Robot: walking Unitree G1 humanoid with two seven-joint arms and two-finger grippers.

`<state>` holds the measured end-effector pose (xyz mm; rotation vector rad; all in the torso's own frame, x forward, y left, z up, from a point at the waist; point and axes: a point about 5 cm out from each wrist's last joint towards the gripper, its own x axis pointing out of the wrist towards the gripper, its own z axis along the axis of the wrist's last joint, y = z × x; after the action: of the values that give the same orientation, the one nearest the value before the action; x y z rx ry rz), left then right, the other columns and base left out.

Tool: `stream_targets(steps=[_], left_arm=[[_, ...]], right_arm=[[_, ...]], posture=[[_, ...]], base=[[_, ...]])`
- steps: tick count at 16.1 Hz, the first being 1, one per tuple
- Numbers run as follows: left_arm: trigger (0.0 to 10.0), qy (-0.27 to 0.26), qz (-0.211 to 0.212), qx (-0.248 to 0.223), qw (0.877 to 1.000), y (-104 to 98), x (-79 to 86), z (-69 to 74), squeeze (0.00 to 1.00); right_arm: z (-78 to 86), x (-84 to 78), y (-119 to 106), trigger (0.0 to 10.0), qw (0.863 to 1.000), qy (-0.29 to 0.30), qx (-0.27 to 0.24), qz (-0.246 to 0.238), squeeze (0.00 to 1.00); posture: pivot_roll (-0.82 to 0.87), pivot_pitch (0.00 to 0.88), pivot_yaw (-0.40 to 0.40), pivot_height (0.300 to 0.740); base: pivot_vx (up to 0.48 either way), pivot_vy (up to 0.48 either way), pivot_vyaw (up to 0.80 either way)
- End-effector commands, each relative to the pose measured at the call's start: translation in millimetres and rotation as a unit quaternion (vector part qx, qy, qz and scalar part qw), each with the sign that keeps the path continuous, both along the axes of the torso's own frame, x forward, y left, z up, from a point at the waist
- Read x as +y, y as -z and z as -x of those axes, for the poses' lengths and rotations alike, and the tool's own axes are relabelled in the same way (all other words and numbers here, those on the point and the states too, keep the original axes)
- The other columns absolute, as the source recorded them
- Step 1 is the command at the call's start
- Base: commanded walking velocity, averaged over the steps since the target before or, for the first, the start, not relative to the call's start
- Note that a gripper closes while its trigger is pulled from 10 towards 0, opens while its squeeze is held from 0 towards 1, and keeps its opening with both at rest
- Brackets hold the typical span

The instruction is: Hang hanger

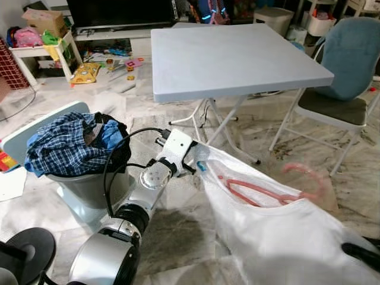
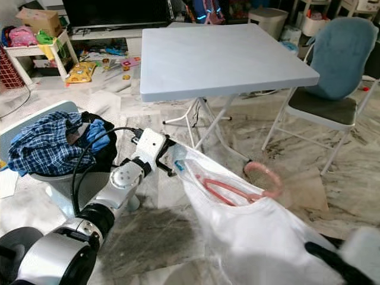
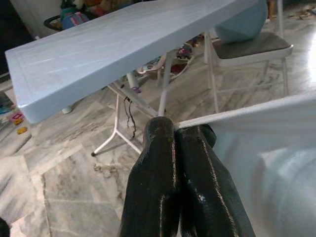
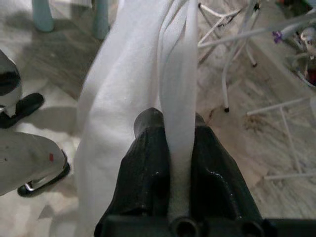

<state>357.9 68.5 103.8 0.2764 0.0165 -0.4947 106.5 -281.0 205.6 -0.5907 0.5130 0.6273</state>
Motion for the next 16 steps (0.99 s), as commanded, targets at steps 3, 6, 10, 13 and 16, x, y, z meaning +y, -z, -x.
stream_targets(steps=[3, 6, 10, 13, 16], left_arm=[[0.0, -0.022, -0.003, 0.009, 1.0, -1.3, 11.3, -5.0, 0.0], [0.0, -0.007, 0.004, 0.018, 1.0, 0.7, 6.7, -2.9, 0.0], [0.0, 0.02, 0.016, 0.04, 0.999, 8.8, -3.4, 4.2, 0.0], [0.7, 0.057, 0.036, 0.046, 0.997, 16.8, -16.5, 16.2, 0.0], [10.0, 0.132, 0.056, 0.044, 0.989, 16.8, -35.1, 28.6, 1.0]], right_arm=[[2.5, -1.9, -29.4, 10.0, 0.999, -0.013, -0.037, -0.027, 0.0], [-3.5, 5.5, -42.6, 10.0, 0.995, -0.029, -0.079, -0.062, 0.0], [-10.2, 21.9, -40.9, 10.0, 0.982, -0.041, -0.106, -0.151, 0.0], [-45.3, 37.5, -20.8, 10.0, 0.973, 0.006, -0.161, -0.167, 0.0], [-80.6, 63.2, 1.2, 10.0, 0.961, 0.048, -0.185, -0.198, 0.0]], posture=[[-0.13, 0.0, 0.016, 0.74], [-0.13, 0.0, 0.016, 0.74], [-0.12, 0.0, 0.012, 0.74], [-0.12, 0.0, 0.008, 0.74], [-0.11, 0.0, 0.004, 0.74]], base=[[0.0, 0.0, 0.0], [0.0, 0.0, 0.0], [0.0, 0.0, 0.0], [0.0, 0.0, 0.0], [0.0, 0.0, 0.0]])
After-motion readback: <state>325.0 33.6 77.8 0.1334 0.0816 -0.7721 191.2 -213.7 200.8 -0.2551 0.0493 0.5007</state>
